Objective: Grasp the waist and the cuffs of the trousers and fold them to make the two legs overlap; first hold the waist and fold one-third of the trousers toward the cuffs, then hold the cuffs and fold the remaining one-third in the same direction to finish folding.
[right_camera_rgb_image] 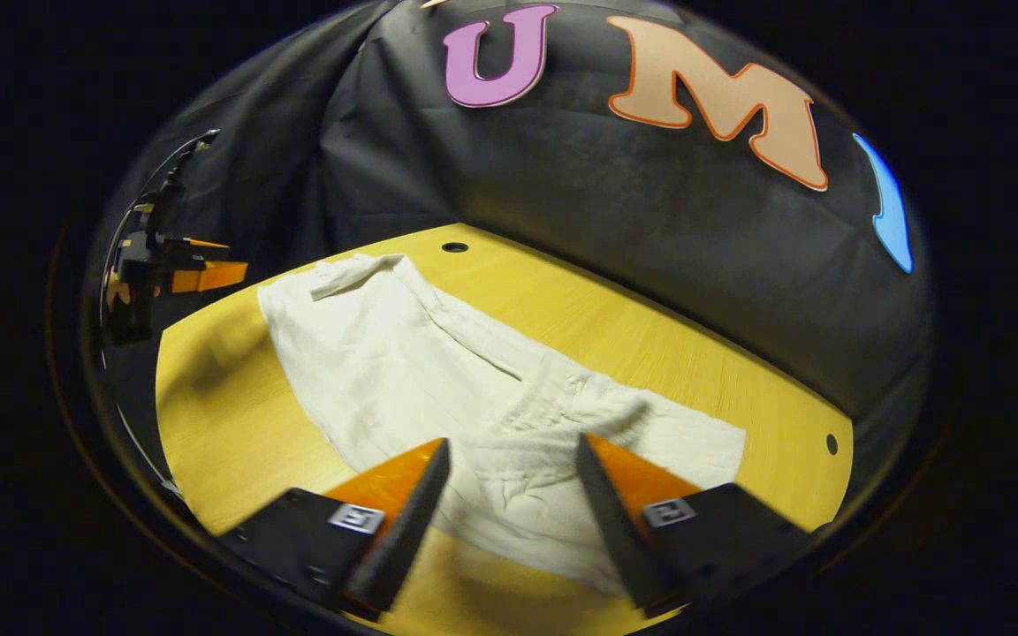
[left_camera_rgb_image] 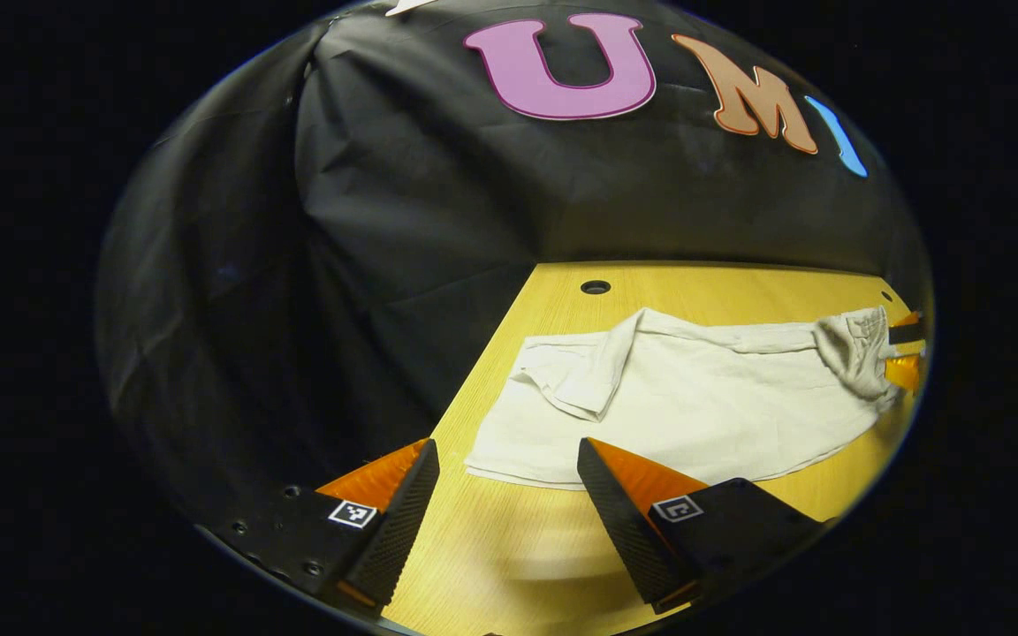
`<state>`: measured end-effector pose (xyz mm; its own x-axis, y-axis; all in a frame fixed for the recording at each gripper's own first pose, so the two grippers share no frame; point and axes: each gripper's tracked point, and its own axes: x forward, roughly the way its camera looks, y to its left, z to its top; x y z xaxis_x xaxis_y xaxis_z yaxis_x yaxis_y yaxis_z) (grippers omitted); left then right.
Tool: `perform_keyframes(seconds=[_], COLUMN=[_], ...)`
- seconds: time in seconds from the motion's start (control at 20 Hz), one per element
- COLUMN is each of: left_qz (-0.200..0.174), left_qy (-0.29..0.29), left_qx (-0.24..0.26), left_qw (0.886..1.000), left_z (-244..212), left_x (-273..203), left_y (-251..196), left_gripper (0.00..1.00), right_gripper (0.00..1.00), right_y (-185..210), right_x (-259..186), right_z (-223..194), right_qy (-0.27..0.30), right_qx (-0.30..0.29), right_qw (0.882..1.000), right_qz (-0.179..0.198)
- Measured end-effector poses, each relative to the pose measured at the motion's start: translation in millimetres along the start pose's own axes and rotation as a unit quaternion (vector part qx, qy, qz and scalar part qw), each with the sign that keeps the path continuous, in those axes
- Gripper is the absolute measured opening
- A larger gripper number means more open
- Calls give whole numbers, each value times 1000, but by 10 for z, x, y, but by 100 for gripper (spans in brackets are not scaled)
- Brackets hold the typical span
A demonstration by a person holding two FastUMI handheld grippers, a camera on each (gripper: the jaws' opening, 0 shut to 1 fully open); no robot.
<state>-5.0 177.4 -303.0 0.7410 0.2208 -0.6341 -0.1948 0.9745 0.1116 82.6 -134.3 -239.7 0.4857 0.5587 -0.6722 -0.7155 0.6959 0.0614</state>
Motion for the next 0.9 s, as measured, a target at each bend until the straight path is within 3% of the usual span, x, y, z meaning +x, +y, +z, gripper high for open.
perform_keyframes(seconds=[0.05,0.3,0.75,0.9], left_qz=[-2,-9,-10,-9], left_qy=[4,21,81,76], left_qx=[-2,-26,-90,-105], left_qw=[1000,999,993,992], left_z=[-24,-110,-297,-285], left_x=[6,113,146,123], left_y=[-4,38,57,79], left_gripper=[96,100,96,94], right_gripper=[97,98,98,99], right_y=[-20,-86,-256,-282], right_x=[-36,-146,-203,-220], right_z=[-22,-25,-134,-172], right_qy=[-1,5,23,26], right_qx=[3,9,41,47], right_qw=[1000,1000,998,997], right_qz=[-1,-13,-46,-51])
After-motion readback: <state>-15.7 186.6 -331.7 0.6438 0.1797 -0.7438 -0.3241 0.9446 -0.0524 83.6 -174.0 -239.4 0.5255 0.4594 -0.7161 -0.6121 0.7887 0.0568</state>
